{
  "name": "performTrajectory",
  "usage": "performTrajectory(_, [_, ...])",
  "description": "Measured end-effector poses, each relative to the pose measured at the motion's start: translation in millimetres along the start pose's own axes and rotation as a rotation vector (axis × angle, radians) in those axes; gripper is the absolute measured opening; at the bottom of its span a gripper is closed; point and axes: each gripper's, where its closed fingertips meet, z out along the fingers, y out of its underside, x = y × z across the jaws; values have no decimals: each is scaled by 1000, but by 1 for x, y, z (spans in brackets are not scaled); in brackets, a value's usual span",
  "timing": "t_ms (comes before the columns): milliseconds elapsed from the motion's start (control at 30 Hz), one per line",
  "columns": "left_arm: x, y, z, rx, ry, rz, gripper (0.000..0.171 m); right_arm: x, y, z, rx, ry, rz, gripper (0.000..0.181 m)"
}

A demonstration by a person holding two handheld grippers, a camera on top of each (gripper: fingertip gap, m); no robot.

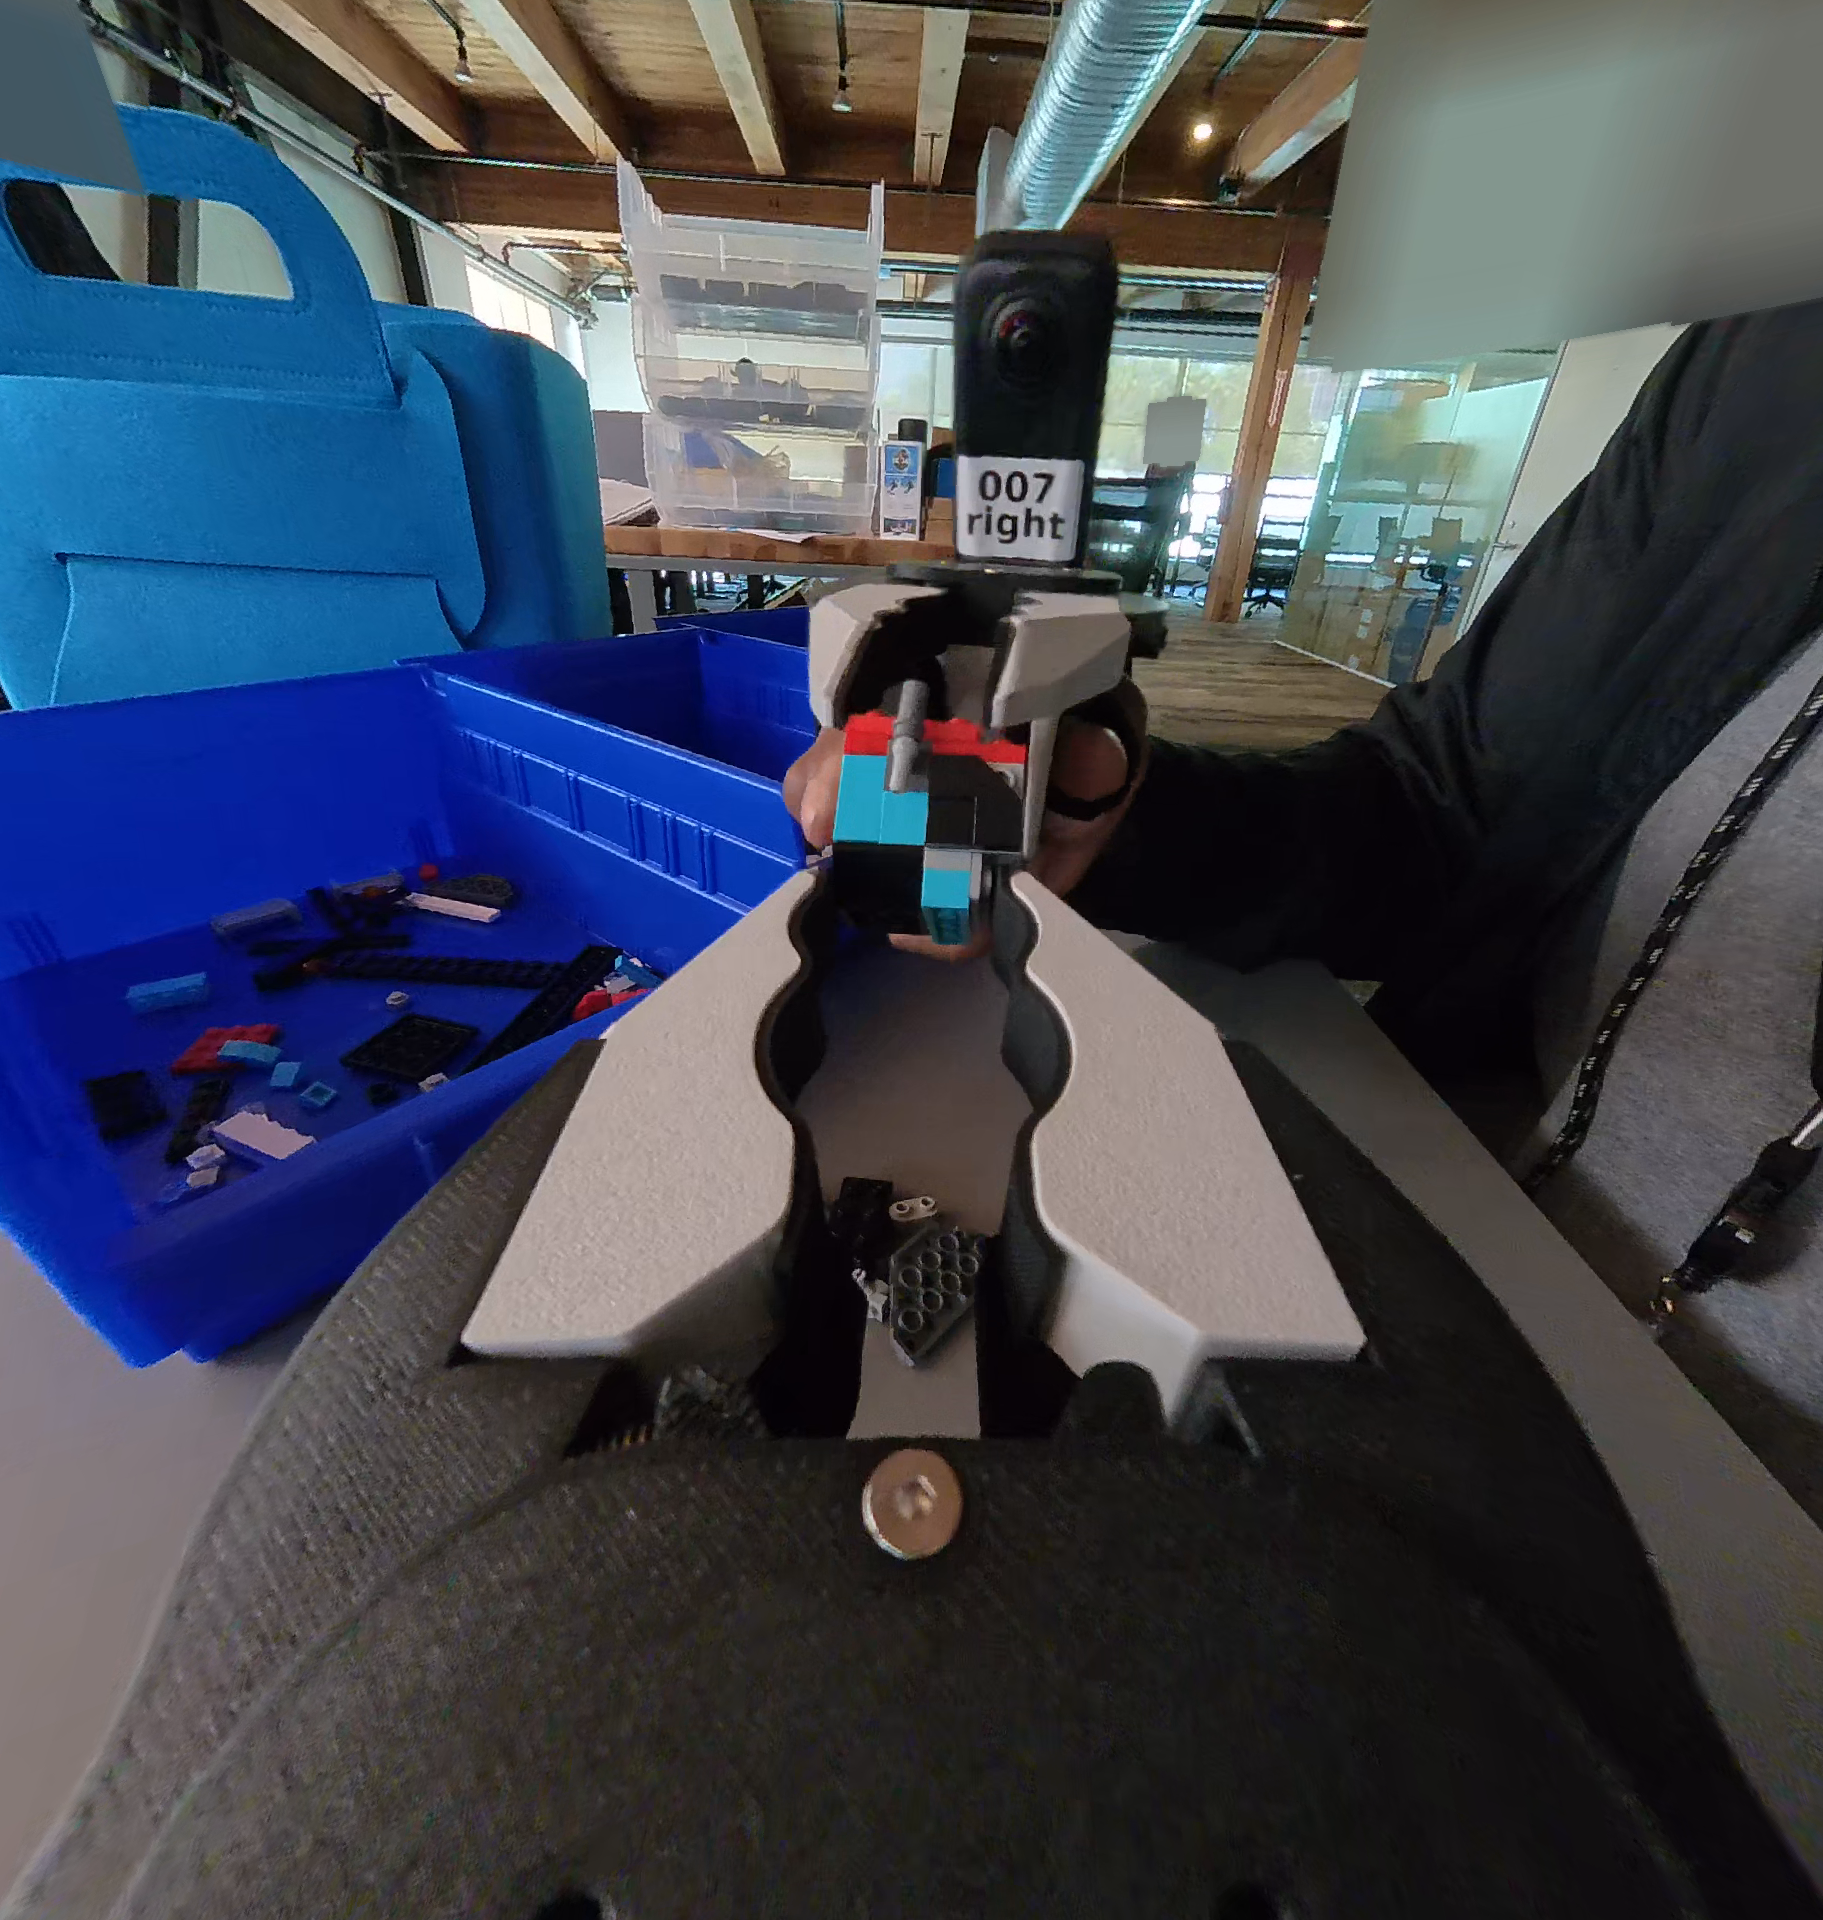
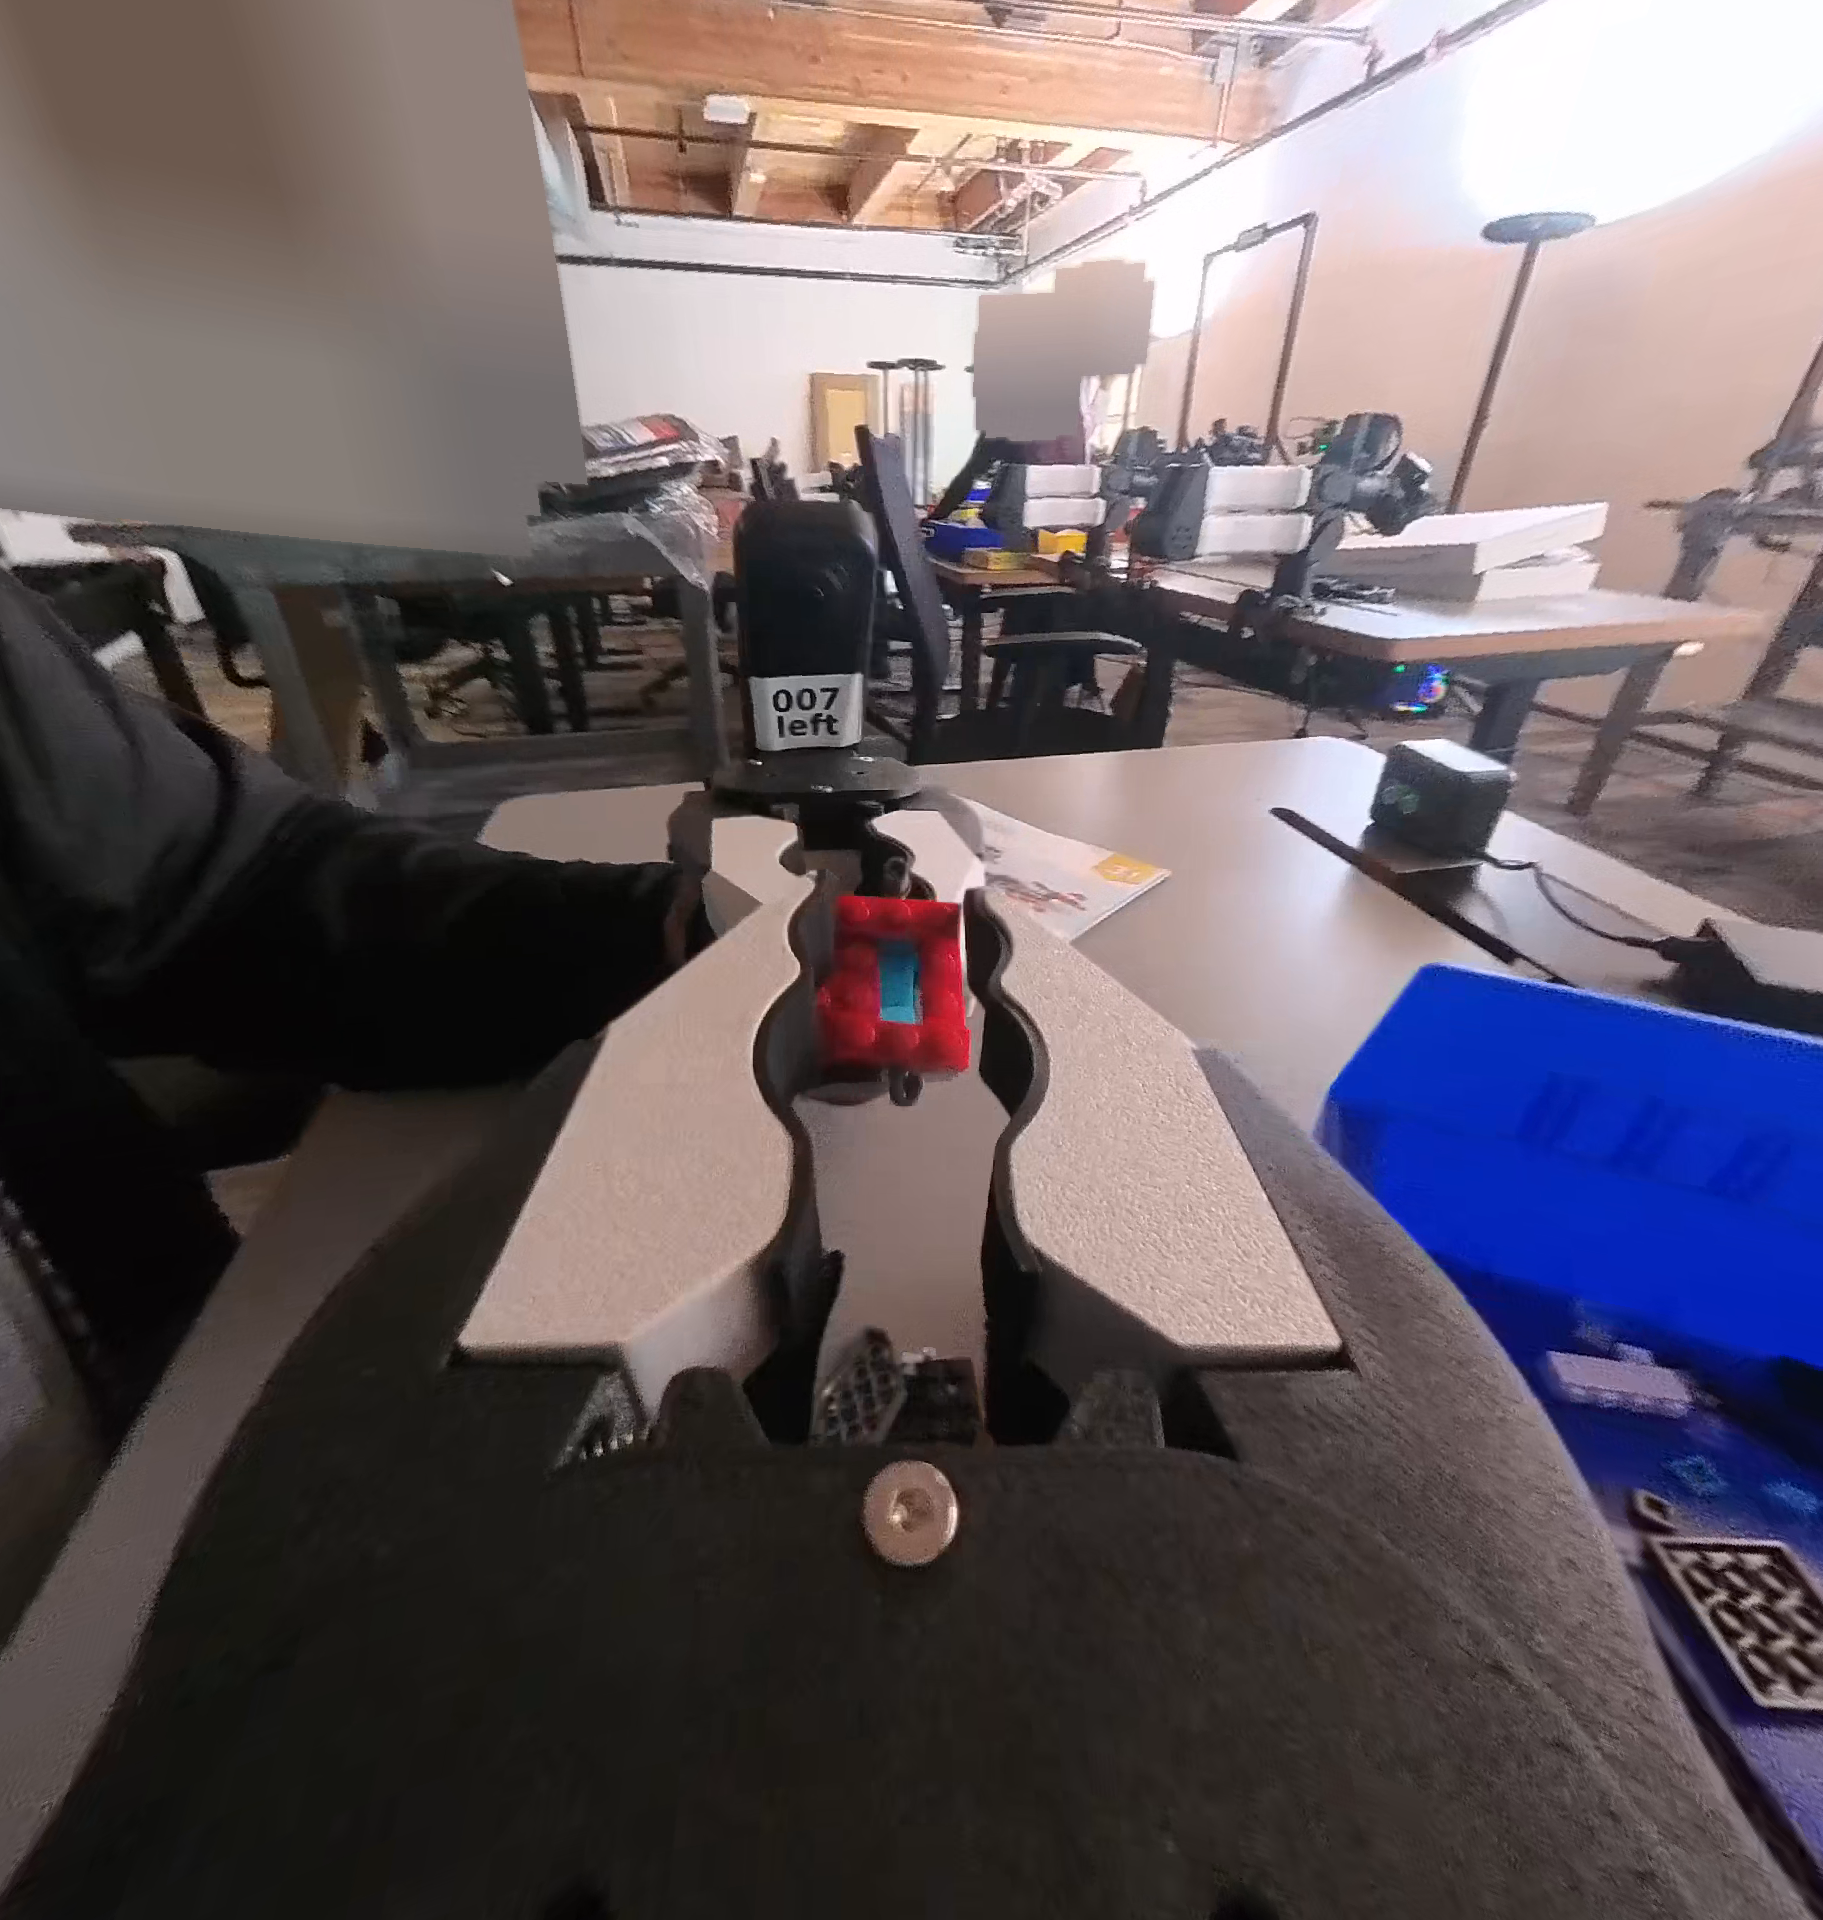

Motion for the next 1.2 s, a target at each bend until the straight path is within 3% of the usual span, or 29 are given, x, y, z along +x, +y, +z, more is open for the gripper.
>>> performTrajectory(467, [4, 6, 3, -44, 7, 43, 29, -5, 9, 0, -62, -73, 65, 25])
performTrajectory(667, [1, 5, 2, -35, -8, 29, 28, -1, 8, 1, -61, 10, -98, 24])
performTrajectory(767, [-4, 5, -1, -36, -29, 14, 28, 10, 5, -1, -59, 121, -202, 24])
performTrajectory(1000, [-5, 4, 0, -14, -28, -4, 28, 13, 3, -2, -29, 124, -168, 25])
performTrajectory(1100, [-9, 2, -2, -3, -49, -15, 28, 31, -4, -8, -20, 236, -178, 25])
performTrajectory(1200, [-12, 1, -3, 8, -60, -30, 28, 72, -6, -28, -61, 486, -205, 25])
